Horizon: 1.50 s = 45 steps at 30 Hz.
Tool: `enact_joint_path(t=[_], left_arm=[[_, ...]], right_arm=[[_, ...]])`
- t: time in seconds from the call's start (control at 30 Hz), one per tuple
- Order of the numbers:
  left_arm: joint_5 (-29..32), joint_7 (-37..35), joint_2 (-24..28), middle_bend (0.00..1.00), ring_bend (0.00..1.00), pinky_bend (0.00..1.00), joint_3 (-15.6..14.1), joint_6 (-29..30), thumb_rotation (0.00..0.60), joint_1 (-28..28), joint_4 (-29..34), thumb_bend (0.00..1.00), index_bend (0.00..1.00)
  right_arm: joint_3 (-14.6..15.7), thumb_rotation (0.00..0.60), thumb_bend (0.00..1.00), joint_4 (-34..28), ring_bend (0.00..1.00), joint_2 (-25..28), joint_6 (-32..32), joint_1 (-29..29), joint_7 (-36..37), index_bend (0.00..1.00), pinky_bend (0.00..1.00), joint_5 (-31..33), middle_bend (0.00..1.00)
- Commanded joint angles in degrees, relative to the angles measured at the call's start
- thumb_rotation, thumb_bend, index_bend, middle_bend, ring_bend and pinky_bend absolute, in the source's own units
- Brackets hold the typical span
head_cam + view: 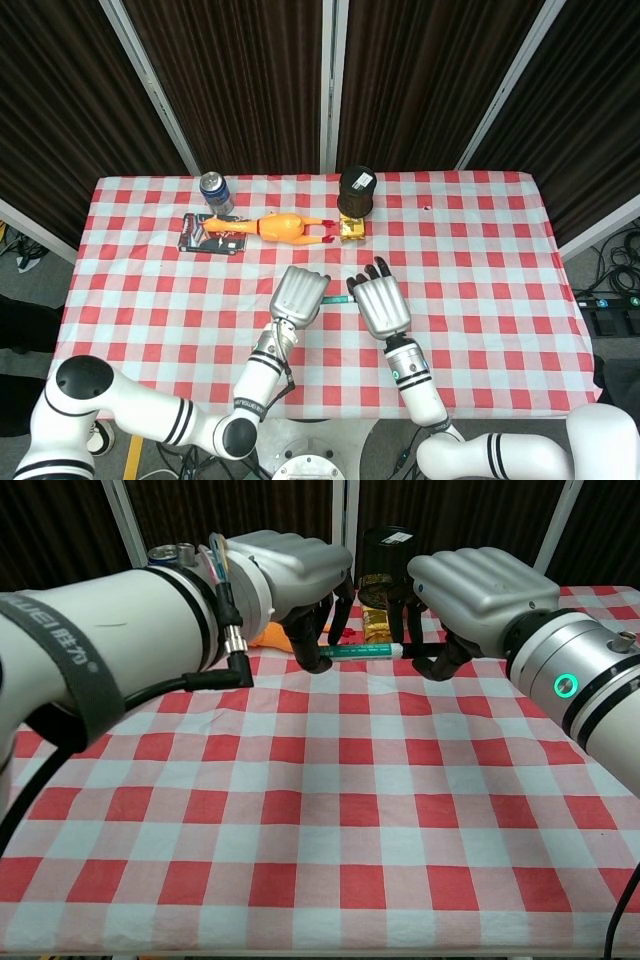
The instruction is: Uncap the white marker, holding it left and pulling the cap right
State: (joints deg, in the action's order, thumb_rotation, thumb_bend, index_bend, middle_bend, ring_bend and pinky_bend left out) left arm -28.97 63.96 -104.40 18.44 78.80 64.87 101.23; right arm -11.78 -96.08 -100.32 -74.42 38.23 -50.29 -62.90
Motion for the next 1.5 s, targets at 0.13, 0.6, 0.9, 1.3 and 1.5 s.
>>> enact_joint_path(t=[0.13,0.6,0.9,1.3,1.5], left_arm=[[0.06,-0.23,0.2,0.57,0.89,0.83,-0.11,-0.02,0.6,-0.09,0.04,0.37,0.56],[-0.48,-1.33,1.38,0.57,0.89,0.83,-1.25,0.19,0.6,-1.18,0.48,0.37,0.56],[-1.62,-2.06,2.48,0.57,0.89,0.83,-2.73,0.52,0.6,-2.39,0.76,0.37,0.56],[-3.66,-5.85,3.55,0.57,0.89,0.83,-5.12,-1.27,0.6,-5.26,-0.93,0.37,0.56],[-4.53,-6.29,3.39,0.57,0.89,0.83,-5.77,-1.41,0.6,-6.0,-1.25,0.37,0.56]], right_arm=[[0.06,0.6,0.29,0.39,0.31,-0.22,-0.44,-0.11,0.45,0.75,0.2,-0.38,0.63],[0.01,0.6,0.32,1.04,0.35,0.32,-1.28,-0.83,2.1,0.81,0.23,-1.11,0.67],[0.57,0.6,0.31,2.13,0.34,1.25,-0.39,-1.39,3.26,0.81,0.23,-0.63,0.67],[2.69,0.6,0.31,7.87,0.34,1.91,4.68,-2.34,6.02,0.81,0.23,3.0,0.66],[2.57,0.6,0.31,11.59,0.34,0.8,7.17,-1.94,6.93,0.8,0.23,5.06,0.66]])
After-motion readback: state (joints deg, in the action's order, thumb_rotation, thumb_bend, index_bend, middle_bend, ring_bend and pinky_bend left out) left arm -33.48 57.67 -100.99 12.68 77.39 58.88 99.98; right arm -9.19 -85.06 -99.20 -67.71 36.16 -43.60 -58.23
